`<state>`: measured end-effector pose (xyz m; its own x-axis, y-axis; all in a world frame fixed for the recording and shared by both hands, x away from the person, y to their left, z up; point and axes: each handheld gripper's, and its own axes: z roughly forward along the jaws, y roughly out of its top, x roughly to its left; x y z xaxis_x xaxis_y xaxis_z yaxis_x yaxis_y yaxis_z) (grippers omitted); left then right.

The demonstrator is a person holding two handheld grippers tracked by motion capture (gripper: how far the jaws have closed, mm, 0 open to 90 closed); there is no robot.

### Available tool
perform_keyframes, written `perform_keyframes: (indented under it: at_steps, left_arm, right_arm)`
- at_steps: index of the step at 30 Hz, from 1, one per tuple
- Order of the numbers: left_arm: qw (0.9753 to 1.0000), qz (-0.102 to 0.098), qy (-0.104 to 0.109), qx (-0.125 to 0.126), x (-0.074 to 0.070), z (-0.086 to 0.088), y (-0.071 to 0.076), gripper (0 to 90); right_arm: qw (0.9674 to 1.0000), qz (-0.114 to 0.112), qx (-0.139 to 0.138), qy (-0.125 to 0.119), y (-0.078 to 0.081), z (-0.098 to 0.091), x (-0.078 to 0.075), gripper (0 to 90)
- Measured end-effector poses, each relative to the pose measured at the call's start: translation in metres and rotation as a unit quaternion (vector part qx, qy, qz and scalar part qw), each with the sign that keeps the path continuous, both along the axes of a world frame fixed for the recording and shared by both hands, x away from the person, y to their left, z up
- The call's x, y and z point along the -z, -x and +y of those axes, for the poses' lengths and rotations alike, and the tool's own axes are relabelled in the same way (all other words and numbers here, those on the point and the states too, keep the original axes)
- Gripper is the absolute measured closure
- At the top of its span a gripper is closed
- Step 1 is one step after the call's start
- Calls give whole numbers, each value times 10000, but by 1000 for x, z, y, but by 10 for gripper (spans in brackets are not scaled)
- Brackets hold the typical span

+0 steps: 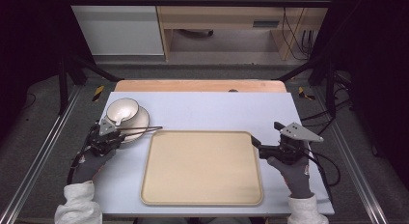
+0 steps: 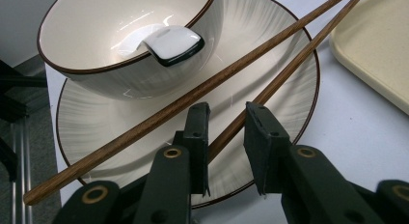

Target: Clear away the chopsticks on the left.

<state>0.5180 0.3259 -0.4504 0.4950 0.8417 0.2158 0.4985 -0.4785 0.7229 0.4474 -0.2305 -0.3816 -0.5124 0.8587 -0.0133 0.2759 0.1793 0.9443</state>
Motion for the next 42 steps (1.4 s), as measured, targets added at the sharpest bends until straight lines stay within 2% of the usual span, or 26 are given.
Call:
perform_keyframes:
  at_steps: [5,8,12,20,27,30,32,38,42]
  left_arm:
    - [10000,55,37,25,1,0,-1,662]
    - [9999,65,92,49,0,0,0,697]
    - [9999,69,105,100,-2,-2,1,785]
    - [9996,145,209,90,-4,-2,2,826]
    - [9993,154,332,77,-3,-5,0,816]
    - [9992,251,324,31,-1,-4,-3,788]
    - [9982,341,483,45,-1,-3,-4,789]
    - [9976,409,565,49,-1,-2,-4,806]
    - [9974,416,593,54,-2,-3,-4,822]
  right_arm:
    - [10000,14,-6,-3,0,1,1,52]
    - [10000,22,1,-4,0,1,0,52]
    - [10000,7,4,12,0,0,0,52]
    - [10000,32,9,19,-1,1,1,52]
    - [10000,32,-6,30,-1,1,1,51]
    - [10000,29,-4,17,-1,1,1,51]
    - [10000,36,-16,7,-1,0,0,51]
    - [10000,-6,11,-80,1,-4,-3,51]
    - [10000,2,-9,-45,1,-2,-3,51]
